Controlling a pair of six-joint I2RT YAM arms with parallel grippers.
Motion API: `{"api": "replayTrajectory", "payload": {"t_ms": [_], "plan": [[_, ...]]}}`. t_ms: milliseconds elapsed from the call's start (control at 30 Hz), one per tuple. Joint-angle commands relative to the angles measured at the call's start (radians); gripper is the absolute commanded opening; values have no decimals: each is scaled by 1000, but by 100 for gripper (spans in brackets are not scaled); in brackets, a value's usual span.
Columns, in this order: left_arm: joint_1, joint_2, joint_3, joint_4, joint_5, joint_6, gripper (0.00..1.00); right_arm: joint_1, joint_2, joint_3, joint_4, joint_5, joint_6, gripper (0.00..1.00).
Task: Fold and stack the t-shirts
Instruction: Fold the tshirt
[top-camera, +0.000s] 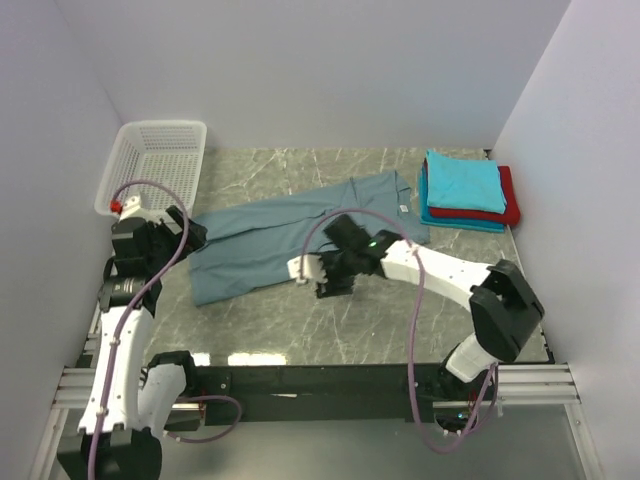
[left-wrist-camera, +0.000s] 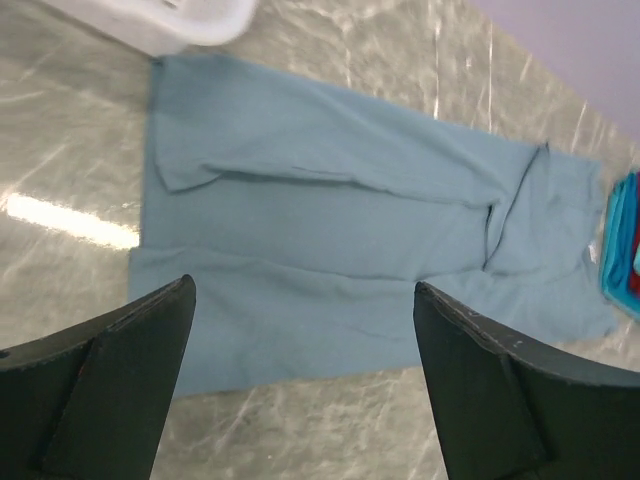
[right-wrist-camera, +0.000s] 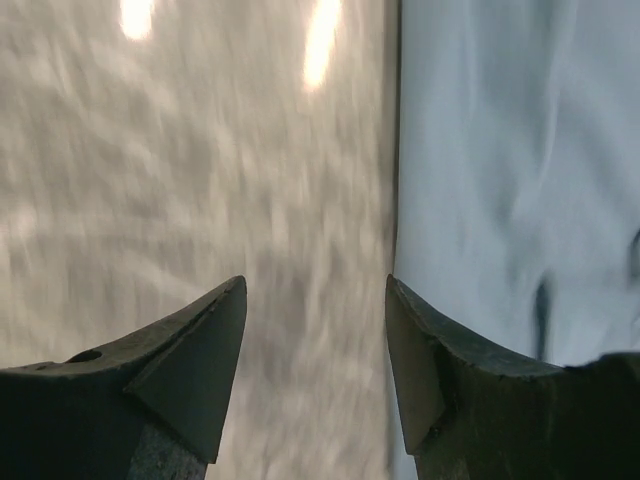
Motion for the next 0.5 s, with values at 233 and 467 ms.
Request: {"api": "replayTrajectory", "payload": {"t_ms": [233, 467], "plan": [[2, -159, -126, -170, -130, -375, 88, 84, 173, 175, 157, 223, 172, 51], [3, -111, -208, -67, 68, -425, 83, -124, -37, -107, 182, 241, 71, 53]]}}
